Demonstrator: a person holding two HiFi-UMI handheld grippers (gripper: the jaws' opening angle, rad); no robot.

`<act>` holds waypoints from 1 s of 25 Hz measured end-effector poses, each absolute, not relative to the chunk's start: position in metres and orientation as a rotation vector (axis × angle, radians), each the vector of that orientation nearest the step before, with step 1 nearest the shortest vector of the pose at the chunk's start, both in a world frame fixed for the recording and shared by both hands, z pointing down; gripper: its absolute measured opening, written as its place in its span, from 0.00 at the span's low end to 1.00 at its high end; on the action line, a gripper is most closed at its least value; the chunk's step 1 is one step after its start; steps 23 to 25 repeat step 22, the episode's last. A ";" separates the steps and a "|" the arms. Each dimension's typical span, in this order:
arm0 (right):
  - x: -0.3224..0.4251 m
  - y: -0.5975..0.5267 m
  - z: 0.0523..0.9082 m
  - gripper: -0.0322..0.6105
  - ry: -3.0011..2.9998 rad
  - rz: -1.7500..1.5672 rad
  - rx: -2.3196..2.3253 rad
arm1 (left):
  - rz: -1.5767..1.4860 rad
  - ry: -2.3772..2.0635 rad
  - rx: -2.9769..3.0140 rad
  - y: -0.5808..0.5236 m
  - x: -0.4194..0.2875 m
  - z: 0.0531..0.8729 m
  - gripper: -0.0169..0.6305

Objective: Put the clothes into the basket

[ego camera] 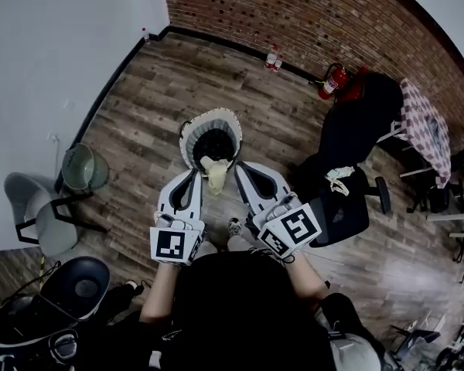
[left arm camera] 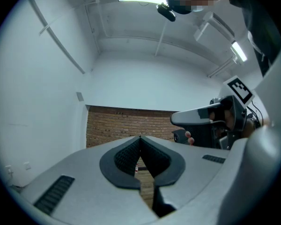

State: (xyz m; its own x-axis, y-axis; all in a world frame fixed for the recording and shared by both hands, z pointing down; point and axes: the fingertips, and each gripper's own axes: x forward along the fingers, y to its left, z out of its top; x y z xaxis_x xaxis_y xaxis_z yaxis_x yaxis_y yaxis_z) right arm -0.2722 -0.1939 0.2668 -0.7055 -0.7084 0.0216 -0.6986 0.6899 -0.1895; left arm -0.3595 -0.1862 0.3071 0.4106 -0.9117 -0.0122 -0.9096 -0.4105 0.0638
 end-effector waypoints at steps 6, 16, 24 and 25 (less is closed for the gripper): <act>-0.273 -0.198 0.267 0.06 2.848 -0.284 -1.185 | -0.059 -1.702 2.562 -0.186 -0.366 0.310 0.05; -0.272 -0.206 0.264 0.06 2.838 -0.276 -1.207 | -0.059 -1.717 2.560 -0.185 -0.374 0.311 0.05; -0.277 -0.211 0.265 0.06 2.843 -0.275 -1.205 | -0.062 -1.722 2.553 -0.188 -0.382 0.313 0.05; -0.277 -0.211 0.265 0.06 2.843 -0.275 -1.205 | -0.062 -1.722 2.553 -0.188 -0.382 0.313 0.05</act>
